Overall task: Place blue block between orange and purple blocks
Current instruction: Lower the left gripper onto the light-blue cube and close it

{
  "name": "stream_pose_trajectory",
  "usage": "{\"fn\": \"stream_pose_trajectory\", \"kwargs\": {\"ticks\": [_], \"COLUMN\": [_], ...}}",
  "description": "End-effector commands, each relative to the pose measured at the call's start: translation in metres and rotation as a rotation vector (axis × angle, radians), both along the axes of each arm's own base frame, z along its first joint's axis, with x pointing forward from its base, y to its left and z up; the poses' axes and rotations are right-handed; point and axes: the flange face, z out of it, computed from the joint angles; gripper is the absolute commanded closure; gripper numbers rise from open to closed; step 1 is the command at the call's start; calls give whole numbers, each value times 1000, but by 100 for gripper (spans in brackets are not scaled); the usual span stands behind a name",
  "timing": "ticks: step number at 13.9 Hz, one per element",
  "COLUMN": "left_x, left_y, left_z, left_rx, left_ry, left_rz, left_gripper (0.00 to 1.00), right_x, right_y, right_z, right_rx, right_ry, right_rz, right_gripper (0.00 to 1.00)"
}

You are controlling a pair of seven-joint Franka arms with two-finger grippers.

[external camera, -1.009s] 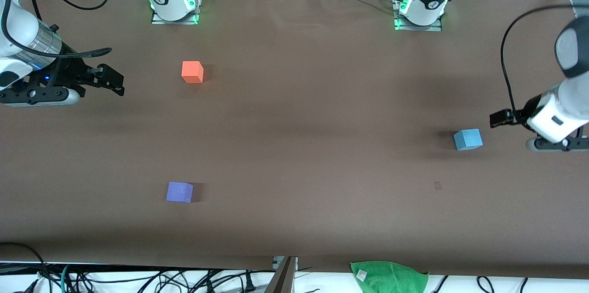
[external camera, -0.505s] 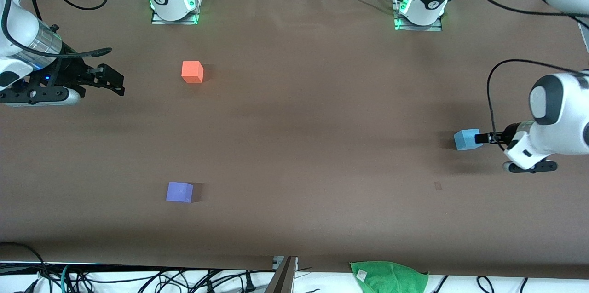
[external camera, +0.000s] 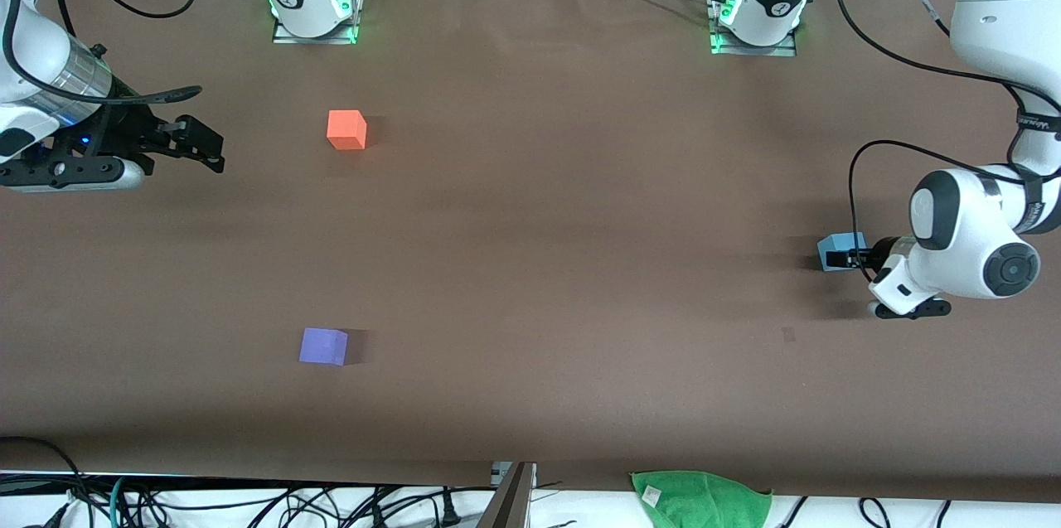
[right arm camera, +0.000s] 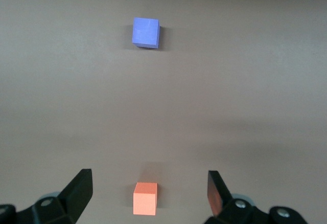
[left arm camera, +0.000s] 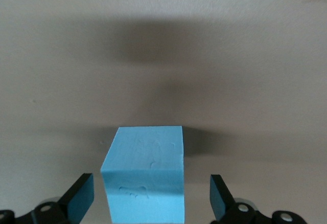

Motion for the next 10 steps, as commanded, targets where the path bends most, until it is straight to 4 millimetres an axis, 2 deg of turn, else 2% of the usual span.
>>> {"fn": "stream_pose_trajectory", "kwargs": {"ticks": [1,2,3,5,6,8,10], "left_x": [-7,-8,-9,-13,-14,-16,-14], "left_y": [8,9,9,11,10,8,4], "left_z": [-7,-12,-14,-18,-19,-16,-4], "left_rx": [4,3,2,-2,-2,-12,-11], "left_ry": [-4,3,6,24,29,49,64], "left_rz": [-13,-11,-11,-3,-3,5,11], "left_gripper": [1,7,17,48,57,71,71], "right_x": [-2,-2,-2,-2,-2,-2,-2], "right_y": [1,1,1,1,1,1,1], "right_z": [5,5,4,5,5,5,4], "right_rx": [-10,-10,-11,-10,-10,-12,-10], "right_ry": [-10,-10,-9,-10,-10,-13,-10], "right_rz": [17,17,17,17,17,18,17], "right_gripper": [1,1,1,1,1,1,1]}}
